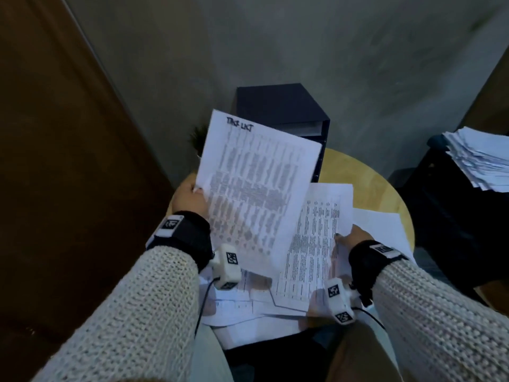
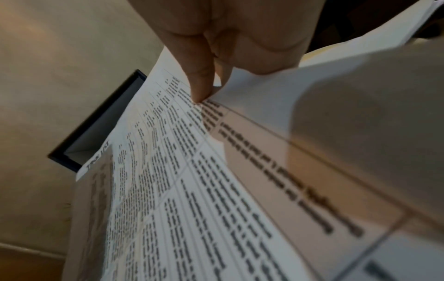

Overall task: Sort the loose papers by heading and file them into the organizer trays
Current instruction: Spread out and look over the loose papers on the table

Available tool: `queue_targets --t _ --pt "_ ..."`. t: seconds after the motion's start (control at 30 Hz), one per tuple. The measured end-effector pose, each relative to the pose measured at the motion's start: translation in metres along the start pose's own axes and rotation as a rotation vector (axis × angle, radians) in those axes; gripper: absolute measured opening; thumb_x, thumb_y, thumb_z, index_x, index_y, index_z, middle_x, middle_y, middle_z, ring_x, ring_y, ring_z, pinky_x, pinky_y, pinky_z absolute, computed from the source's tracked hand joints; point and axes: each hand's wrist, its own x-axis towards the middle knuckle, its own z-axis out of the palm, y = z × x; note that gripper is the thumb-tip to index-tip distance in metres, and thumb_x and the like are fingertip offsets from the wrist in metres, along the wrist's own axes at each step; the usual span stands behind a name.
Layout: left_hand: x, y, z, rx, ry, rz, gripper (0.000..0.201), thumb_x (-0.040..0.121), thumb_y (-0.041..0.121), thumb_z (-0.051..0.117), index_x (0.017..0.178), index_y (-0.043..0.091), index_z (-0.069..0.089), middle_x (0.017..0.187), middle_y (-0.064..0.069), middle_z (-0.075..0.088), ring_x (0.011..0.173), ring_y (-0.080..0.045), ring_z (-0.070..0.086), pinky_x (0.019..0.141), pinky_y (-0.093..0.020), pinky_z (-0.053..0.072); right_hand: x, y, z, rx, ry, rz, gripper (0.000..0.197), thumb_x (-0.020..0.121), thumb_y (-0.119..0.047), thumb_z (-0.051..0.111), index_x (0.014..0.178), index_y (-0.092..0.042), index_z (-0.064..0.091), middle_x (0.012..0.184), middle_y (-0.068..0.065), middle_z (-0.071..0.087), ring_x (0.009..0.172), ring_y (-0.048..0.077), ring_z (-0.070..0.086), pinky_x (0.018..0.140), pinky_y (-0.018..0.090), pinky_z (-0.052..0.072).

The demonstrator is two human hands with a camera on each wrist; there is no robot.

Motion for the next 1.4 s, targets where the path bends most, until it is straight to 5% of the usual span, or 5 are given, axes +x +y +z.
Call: queue_targets --t 0.33,0.4,0.57,0.73,1.4 --pt "-0.024 -0.019 0.049 -0.048 -0.217 -0.125 0.029 0.098 0.017 0.043 0.124 0.008 0.053 0.123 -0.017 0.058 0.100 -0.032 0.053 0.078 -0.027 0.036 -0.014 -0.021 -0.012 0.656 -0.035 -0.158 0.037 0.097 -0.010 0.051 0.133 -0.015 0.049 0.134 0.003 0.053 0.121 0.025 0.052 0.085 0.021 0.047" --pt "-0.027 -0.016 0.054 -0.098 -0.238 -0.139 0.032 0.096 0.017 0.047 0.128 0.009 0.048 0.127 -0.013 0.056 0.105 -0.029 0.054 0.078 -0.025 0.035 -0.017 -0.026 -0.010 0.745 -0.008 -0.099 0.032 0.099 -0.023 0.047 0.130 -0.017 0.052 0.132 0.007 0.056 0.116 0.030 0.055 0.099 0.037 0.045" --pt "-0.036 -0.012 0.063 -0.070 -0.305 -0.067 0.039 0.097 0.011 0.044 0.136 0.010 0.043 0.133 -0.009 0.054 0.118 -0.027 0.052 0.082 -0.021 0.034 -0.016 -0.032 -0.008 0.874 0.040 0.092 0.061 0.086 -0.071 0.036 0.104 -0.015 0.052 0.080 0.006 0.051 0.082 0.024 0.052 0.085 0.036 0.035" --pt "-0.041 -0.012 0.063 -0.174 -0.252 0.004 0.033 0.097 0.005 0.039 0.128 0.014 0.045 0.118 -0.007 0.058 0.103 -0.026 0.053 0.082 -0.024 0.034 -0.028 -0.037 -0.003 0.812 0.044 -0.271 0.046 0.094 -0.004 0.053 0.138 -0.012 0.043 0.134 0.005 0.055 0.126 0.020 0.050 0.101 0.032 0.037" --pt "-0.052 -0.025 0.066 -0.410 -0.349 -0.058 0.044 0.096 0.012 0.049 0.139 0.017 0.039 0.120 0.001 0.056 0.114 -0.019 0.051 0.100 -0.029 0.036 -0.033 -0.035 0.007 0.740 0.057 -0.269 0.038 0.095 -0.006 0.052 0.133 -0.011 0.048 0.111 0.003 0.060 0.099 0.017 0.055 0.089 0.029 0.041"
